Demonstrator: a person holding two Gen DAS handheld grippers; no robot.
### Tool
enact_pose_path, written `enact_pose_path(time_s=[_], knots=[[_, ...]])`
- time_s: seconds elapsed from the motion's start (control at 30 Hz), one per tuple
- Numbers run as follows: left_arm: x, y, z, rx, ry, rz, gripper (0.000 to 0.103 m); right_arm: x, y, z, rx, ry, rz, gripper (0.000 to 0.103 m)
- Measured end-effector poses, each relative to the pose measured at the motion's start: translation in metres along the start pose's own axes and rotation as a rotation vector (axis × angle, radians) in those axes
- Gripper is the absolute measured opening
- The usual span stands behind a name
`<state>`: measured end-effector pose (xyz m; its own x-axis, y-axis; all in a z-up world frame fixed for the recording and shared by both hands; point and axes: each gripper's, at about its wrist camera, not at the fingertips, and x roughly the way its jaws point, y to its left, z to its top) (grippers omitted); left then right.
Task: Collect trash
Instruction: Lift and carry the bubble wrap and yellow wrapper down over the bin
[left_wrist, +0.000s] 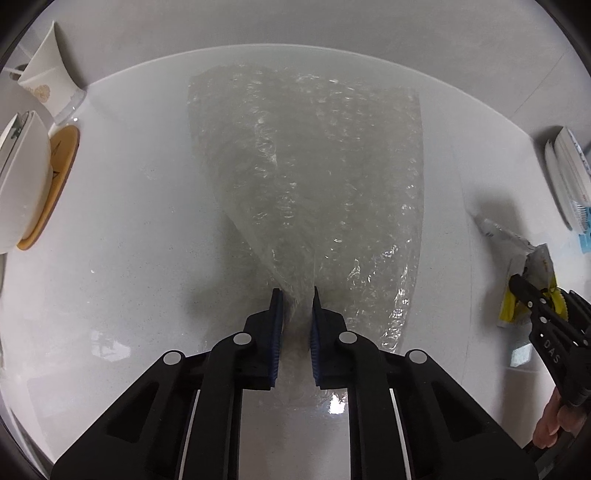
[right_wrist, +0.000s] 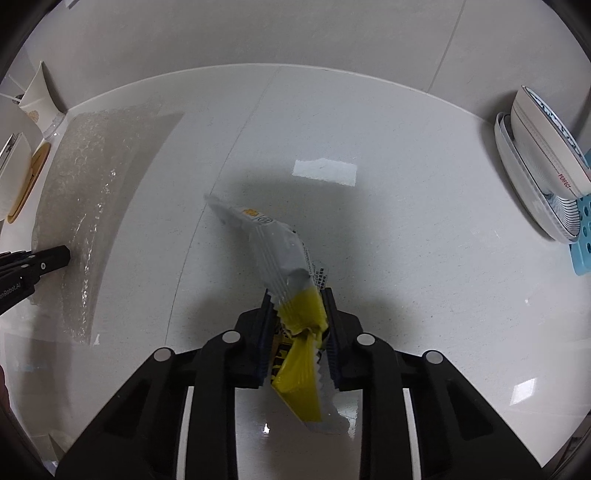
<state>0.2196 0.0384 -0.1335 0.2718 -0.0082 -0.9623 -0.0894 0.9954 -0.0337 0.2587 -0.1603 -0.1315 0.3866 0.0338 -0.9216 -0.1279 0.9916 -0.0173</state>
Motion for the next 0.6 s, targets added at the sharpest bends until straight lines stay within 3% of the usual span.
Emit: enact_pose_path(time_s=[0.37, 0.6], knots=[[-0.019, 0.005, -0.020, 0.009, -0.034, -0.029, 0.011, -0.012, -0.006, -0.003, 0.039, -0.035, 0.021, 0.019], [-0.031, 0.001, -0.014, 0.018, -0.053, -0.034, 0.011, -0.027, -0.006, 0.001, 0.042, -0.064, 0.027, 0.019]])
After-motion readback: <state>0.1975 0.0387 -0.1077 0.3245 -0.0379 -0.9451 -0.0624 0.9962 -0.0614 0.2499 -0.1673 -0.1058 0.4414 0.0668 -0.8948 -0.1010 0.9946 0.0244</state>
